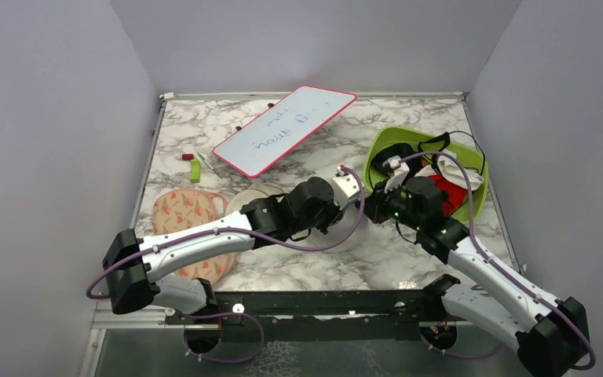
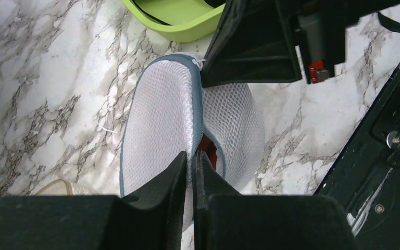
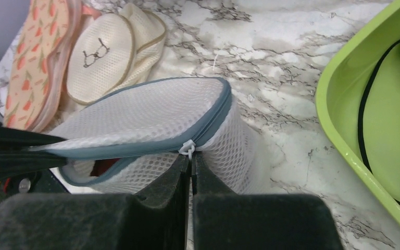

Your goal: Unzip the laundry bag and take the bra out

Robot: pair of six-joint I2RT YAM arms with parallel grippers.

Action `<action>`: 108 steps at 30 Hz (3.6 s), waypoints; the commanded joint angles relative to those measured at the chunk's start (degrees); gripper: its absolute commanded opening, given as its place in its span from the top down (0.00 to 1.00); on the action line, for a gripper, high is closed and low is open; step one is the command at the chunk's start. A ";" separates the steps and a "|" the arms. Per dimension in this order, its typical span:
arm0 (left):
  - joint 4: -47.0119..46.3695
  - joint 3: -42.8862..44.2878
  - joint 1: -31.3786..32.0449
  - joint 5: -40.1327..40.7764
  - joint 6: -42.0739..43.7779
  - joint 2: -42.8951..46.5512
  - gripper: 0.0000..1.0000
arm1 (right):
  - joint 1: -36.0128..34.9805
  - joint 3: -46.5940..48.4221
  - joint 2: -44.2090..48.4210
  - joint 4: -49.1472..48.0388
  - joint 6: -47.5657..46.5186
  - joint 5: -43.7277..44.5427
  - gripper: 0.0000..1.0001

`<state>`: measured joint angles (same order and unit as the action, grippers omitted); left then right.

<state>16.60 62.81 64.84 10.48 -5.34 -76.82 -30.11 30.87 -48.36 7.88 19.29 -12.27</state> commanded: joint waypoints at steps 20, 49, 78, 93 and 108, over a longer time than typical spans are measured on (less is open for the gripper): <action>1.81 -2.96 -0.14 1.08 -7.44 1.88 0.75 | 0.84 5.04 -5.54 -3.51 -5.66 -11.06 0.99; 2.69 3.25 -0.13 1.02 -9.97 -3.24 1.00 | 0.84 3.10 -1.73 -0.42 -2.12 -18.58 0.99; 2.40 -3.95 -0.13 2.43 -6.79 8.34 1.00 | 4.18 14.04 -17.01 5.39 -3.88 -3.69 1.00; 2.32 -0.18 -0.14 2.38 -8.10 1.81 0.78 | 4.22 8.06 -6.45 0.52 -4.20 -20.82 0.99; 2.05 4.77 -0.10 2.21 -8.69 -4.04 0.80 | 4.18 6.91 -5.27 1.87 -4.04 -24.48 0.99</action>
<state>18.90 66.08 64.62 12.16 -13.91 -80.55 -26.13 37.80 -55.31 11.14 15.35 -34.89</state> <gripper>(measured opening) 0.243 0.008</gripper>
